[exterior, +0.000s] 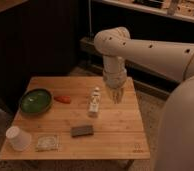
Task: Move the arm in a circular motion
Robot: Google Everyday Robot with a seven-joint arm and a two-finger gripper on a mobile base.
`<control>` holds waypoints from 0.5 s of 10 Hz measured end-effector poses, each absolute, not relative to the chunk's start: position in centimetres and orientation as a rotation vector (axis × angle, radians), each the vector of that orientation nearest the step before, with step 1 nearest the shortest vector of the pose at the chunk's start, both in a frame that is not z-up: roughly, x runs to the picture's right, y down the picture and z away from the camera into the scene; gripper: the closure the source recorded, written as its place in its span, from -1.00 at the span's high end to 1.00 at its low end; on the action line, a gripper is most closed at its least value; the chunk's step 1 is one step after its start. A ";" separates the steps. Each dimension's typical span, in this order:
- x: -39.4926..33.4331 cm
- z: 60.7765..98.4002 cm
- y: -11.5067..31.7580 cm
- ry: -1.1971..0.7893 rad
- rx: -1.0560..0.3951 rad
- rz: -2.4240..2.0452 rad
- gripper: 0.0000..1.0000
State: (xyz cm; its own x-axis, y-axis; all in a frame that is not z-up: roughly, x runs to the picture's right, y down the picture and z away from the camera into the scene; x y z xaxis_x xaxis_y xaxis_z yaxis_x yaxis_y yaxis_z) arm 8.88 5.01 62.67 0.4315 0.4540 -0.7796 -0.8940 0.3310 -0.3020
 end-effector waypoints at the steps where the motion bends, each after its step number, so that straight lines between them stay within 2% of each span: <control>1: 8.3 62.1 5.5 0.646 -0.817 0.944 -1.00; 5: 4.2 60.2 6.7 0.602 -0.846 0.815 -1.00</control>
